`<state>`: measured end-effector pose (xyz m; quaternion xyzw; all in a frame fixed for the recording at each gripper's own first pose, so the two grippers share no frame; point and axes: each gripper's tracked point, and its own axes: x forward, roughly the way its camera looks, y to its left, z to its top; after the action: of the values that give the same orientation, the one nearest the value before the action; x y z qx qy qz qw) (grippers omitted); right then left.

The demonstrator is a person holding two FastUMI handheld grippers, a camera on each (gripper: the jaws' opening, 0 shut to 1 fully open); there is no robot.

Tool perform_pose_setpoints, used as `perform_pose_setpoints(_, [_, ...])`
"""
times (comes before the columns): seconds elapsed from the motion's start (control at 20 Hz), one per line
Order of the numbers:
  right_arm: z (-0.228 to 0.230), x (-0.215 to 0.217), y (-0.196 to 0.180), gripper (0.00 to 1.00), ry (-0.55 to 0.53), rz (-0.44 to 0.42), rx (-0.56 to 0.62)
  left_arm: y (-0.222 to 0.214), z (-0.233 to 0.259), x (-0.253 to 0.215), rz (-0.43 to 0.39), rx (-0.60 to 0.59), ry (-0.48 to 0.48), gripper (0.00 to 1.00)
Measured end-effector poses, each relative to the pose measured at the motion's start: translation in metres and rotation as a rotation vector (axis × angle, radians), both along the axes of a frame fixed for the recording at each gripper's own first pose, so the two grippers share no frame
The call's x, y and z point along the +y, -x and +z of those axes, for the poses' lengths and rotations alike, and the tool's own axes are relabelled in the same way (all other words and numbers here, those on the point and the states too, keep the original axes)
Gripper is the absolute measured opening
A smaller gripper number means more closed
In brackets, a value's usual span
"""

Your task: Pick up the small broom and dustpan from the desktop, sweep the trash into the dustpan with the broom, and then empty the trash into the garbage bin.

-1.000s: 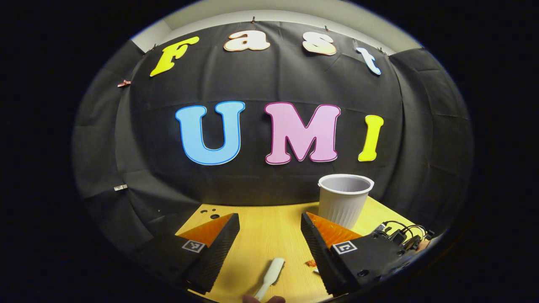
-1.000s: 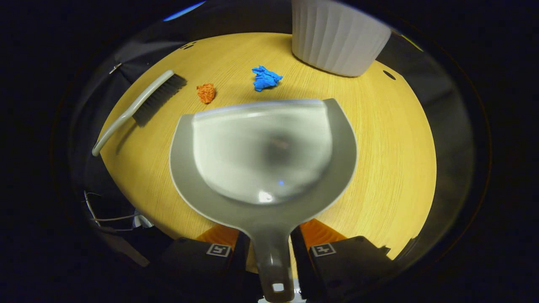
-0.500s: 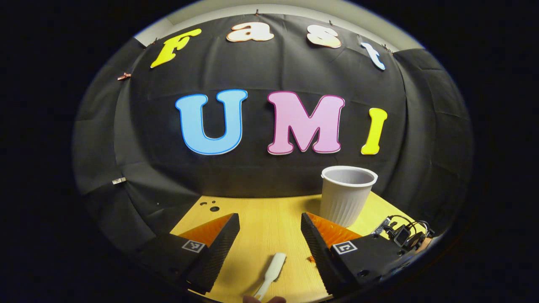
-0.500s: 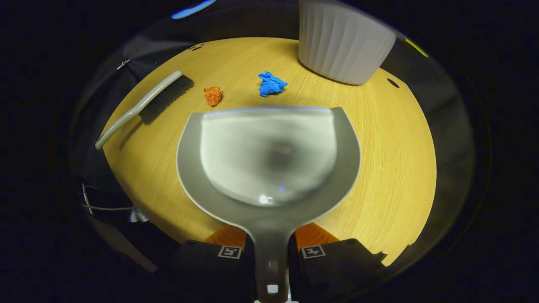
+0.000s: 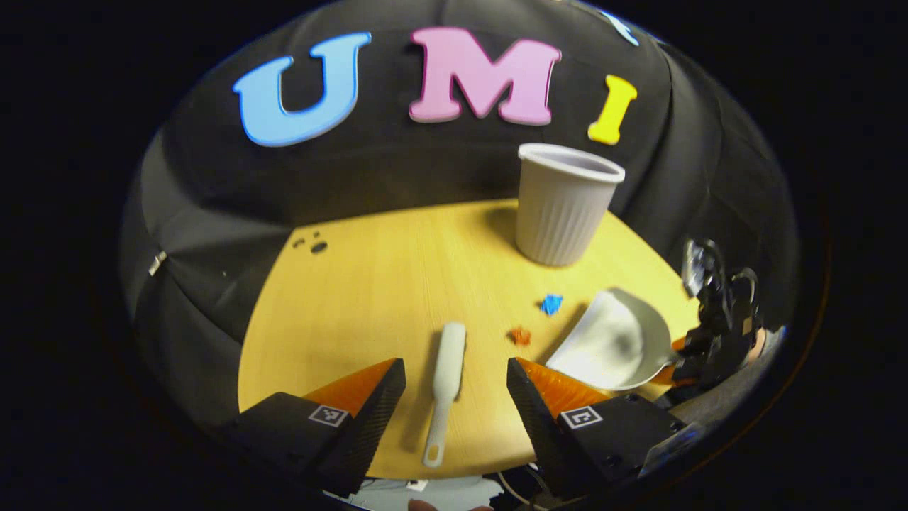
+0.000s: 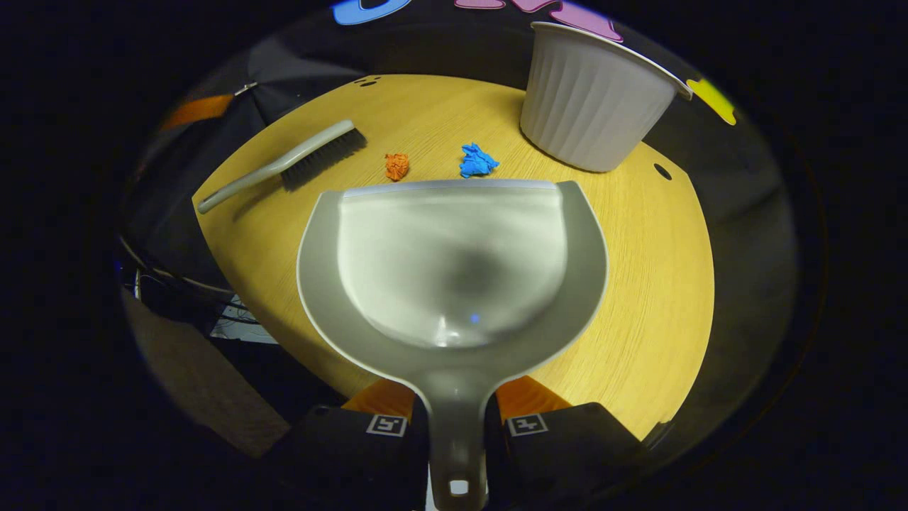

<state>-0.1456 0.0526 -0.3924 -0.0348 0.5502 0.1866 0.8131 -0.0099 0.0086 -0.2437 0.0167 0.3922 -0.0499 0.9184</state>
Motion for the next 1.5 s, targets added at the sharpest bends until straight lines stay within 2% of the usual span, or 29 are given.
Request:
perform_pose_setpoints(0.1, [0.001, -0.005, 0.003, 0.36, 0.001, -0.02, 0.002, 0.01, -0.034, 0.005, 0.009, 0.105, -0.005, 0.9])
perform_pose_setpoints(0.15, [0.001, -0.008, 0.005, 0.33, 0.001, -0.031, 0.005, 0.011, -0.049, 0.008, 0.013, 0.135, -0.014, 0.9])
perform_pose_setpoints(0.2, [0.002, -0.01, 0.007, 0.36, 0.002, -0.039, 0.007, 0.01, -0.063, 0.009, 0.011, 0.166, -0.019, 0.89])
perform_pose_setpoints(0.25, [0.002, -0.013, 0.009, 0.34, 0.003, -0.044, 0.011, 0.011, -0.075, 0.011, 0.007, 0.203, -0.024, 0.88])
perform_pose_setpoints(0.35, [0.002, -0.018, 0.014, 0.36, 0.009, -0.052, 0.018, 0.01, -0.099, 0.013, -0.006, 0.269, -0.027, 0.87])
perform_pose_setpoints(0.5, [0.002, -0.023, 0.02, 0.36, 0.011, -0.068, 0.031, 0.008, -0.129, 0.018, -0.017, 0.338, -0.038, 0.82])
perform_pose_setpoints(0.55, [0.002, -0.024, 0.021, 0.33, 0.011, -0.072, 0.034, 0.006, -0.136, 0.02, -0.018, 0.356, -0.043, 0.8])
perform_pose_setpoints(0.65, [0.003, -0.024, 0.023, 0.33, 0.011, -0.078, 0.039, 0.005, -0.15, 0.021, -0.018, 0.392, -0.044, 0.77])
perform_pose_setpoints(0.7, [0.003, -0.025, 0.023, 0.36, 0.012, -0.078, 0.04, 0.005, -0.156, 0.022, -0.019, 0.405, -0.041, 0.73])
perform_pose_setpoints(0.8, [0.005, -0.024, 0.023, 0.36, 0.014, -0.067, 0.047, 0.002, -0.161, 0.025, -0.01, 0.409, -0.048, 0.63])
perform_pose_setpoints(0.9, [0.004, -0.022, 0.021, 0.33, 0.02, -0.04, 0.049, -0.001, -0.163, 0.027, -0.006, 0.412, -0.054, 0.6])
perform_pose_setpoints(1.0, [0.005, -0.019, 0.015, 0.36, 0.023, -0.01, 0.048, -0.003, -0.168, 0.027, -0.01, 0.415, -0.054, 0.53])
perform_pose_setpoints(1.1, [0.005, -0.016, 0.007, 0.36, 0.021, 0.019, 0.047, 0.002, -0.176, 0.031, -0.014, 0.446, -0.068, 0.4])
perform_pose_setpoints(1.15, [0.005, -0.016, 0.003, 0.36, 0.024, 0.035, 0.05, -0.003, -0.175, 0.03, -0.022, 0.421, -0.07, 0.33])
perform_pose_setpoints(1.3, [0.006, -0.017, -0.006, 0.36, 0.039, 0.081, 0.063, -0.005, -0.173, 0.031, -0.022, 0.427, -0.071, 0.29])
perform_pose_setpoints(1.35, [0.005, -0.019, -0.008, 0.33, 0.05, 0.1, 0.075, -0.008, -0.17, 0.031, -0.016, 0.42, -0.074, 0.28])
perform_pose_setpoints(1.4, [0.004, -0.023, -0.01, 0.36, 0.065, 0.123, 0.087, -0.016, -0.163, 0.028, -0.023, 0.395, -0.078, 0.27])
perform_pose_setpoints(1.45, [0.003, -0.026, -0.012, 0.33, 0.075, 0.147, 0.101, -0.024, -0.154, 0.024, -0.039, 0.363, -0.088, 0.26])
perform_pose_setpoints(1.5, [0.002, -0.028, -0.012, 0.36, 0.082, 0.166, 0.119, -0.035, -0.143, 0.019, -0.062, 0.334, -0.099, 0.27])
